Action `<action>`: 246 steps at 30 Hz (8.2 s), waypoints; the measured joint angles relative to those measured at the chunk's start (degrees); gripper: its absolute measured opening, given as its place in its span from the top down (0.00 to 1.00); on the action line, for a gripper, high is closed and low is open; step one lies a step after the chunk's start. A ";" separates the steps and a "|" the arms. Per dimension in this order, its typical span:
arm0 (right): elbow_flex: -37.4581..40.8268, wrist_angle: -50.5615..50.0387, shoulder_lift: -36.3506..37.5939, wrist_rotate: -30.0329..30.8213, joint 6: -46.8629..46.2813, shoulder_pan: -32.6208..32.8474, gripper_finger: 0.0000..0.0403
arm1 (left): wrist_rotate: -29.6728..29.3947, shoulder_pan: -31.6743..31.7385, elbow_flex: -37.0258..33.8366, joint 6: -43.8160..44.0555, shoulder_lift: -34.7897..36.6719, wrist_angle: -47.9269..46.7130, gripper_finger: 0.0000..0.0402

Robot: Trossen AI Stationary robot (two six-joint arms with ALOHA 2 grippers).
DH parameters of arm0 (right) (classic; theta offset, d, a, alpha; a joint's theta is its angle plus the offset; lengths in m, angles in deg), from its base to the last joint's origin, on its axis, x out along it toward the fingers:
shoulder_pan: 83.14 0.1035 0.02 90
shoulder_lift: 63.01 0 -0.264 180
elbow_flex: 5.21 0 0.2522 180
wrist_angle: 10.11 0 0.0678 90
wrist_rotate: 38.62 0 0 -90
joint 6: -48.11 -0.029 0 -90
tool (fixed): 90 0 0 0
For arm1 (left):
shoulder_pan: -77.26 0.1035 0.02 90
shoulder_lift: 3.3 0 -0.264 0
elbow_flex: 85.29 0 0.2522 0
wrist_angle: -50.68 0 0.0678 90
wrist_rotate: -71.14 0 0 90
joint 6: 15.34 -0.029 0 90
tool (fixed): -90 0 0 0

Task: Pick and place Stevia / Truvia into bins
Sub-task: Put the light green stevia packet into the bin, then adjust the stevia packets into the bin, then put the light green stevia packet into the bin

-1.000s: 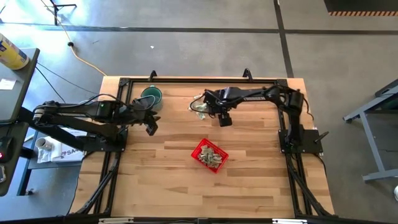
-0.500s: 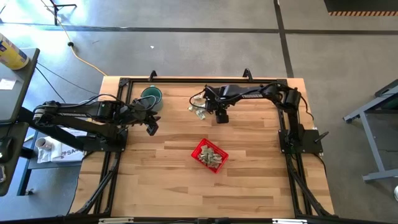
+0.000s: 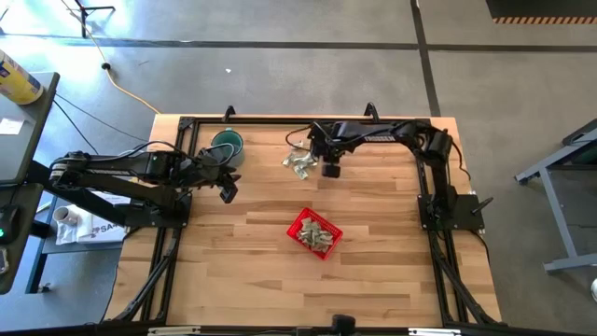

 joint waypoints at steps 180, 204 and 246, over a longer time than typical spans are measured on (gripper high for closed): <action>-6.80 -48.55 19.95 10.27 -62.31 28.36 0.52 | 33.37 2.55 30.84 -23.90 -51.49 6.77 0.89; 8.10 -36.73 31.96 4.14 -82.42 34.70 0.49 | 30.37 -4.12 30.93 -20.86 -52.57 -5.75 0.47; 13.70 23.67 5.64 -18.57 -80.92 -1.05 0.49 | -6.11 -3.74 30.95 2.72 -23.58 -31.19 0.49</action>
